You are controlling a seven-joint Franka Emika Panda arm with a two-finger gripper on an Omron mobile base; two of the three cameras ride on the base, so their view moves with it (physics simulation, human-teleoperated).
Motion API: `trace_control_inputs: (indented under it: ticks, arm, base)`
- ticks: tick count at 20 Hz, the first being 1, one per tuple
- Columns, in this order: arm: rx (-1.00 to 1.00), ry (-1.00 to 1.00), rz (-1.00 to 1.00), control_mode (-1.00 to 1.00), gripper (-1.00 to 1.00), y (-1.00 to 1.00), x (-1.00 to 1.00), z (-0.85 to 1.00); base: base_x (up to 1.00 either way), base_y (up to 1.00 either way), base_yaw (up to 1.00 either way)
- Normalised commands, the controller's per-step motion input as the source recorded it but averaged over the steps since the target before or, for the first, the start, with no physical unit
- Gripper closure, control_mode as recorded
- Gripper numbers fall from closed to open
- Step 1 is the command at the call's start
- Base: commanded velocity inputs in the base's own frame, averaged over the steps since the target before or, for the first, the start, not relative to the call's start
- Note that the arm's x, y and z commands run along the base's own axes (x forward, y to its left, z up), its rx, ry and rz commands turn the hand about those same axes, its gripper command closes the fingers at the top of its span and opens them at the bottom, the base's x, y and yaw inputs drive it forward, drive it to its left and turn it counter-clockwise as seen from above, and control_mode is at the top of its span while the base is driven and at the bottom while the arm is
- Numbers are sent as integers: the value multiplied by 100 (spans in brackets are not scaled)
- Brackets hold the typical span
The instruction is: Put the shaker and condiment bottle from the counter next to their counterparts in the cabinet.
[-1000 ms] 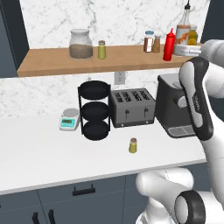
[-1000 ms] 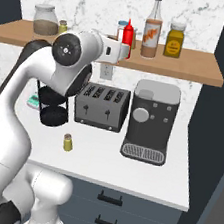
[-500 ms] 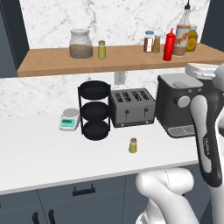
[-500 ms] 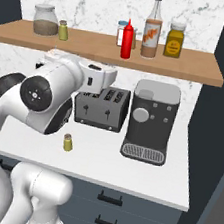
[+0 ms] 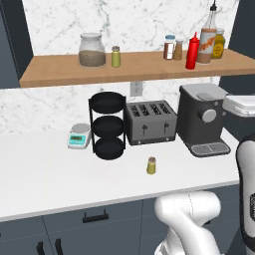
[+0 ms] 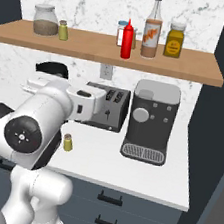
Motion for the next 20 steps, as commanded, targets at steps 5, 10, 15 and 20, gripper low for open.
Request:
trace_control_inputs:
  ticks: [5,10,15,20]
  arm:
    - [-1,-1,16,-100,-100,11,-43,-40]
    - [-7,-3,17,-100,-100,48,-5,-69]
    - [-11,0,17,-100,-100,60,0,-73]
    - [-10,4,16,-100,-100,61,-1,-76]
  base:
    - [0,0,0]
    - [0,0,0]
    - [0,0,0]
    - [0,0,0]
